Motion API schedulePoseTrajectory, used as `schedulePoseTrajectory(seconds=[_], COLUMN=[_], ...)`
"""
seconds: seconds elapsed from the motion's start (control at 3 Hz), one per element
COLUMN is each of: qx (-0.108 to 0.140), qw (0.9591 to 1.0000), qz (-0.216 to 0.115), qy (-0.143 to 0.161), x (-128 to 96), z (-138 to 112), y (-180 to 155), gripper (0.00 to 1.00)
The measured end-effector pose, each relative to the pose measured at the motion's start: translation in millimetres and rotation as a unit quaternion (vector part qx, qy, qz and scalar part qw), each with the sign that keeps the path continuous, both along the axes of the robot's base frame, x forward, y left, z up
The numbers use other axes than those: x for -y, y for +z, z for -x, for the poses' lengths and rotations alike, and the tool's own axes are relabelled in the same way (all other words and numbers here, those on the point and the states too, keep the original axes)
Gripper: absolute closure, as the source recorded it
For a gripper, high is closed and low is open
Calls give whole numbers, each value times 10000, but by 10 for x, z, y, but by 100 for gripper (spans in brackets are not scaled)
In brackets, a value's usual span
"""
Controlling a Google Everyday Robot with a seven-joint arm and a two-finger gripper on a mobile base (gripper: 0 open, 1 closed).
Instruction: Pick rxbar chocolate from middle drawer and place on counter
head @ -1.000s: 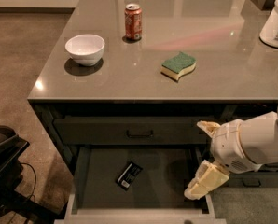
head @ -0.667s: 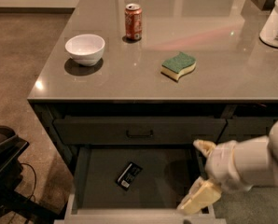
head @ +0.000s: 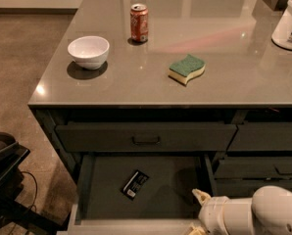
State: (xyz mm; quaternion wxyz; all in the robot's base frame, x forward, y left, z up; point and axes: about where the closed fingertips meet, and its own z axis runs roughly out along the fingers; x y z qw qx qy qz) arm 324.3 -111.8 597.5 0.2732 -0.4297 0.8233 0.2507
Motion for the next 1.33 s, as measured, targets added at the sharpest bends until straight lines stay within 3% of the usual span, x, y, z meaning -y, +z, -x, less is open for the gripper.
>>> schedulePoseTrajectory(seconds=[0.67, 1.0, 1.33], qx=[56, 614, 1325], qw=[9998, 9977, 9907], qz=[-105, -248, -308], qy=[-152, -138, 89], x=[-23, -146, -319], z=[-89, -389, -819], y=[-188, -253, -245], gripper=[0, 0, 0])
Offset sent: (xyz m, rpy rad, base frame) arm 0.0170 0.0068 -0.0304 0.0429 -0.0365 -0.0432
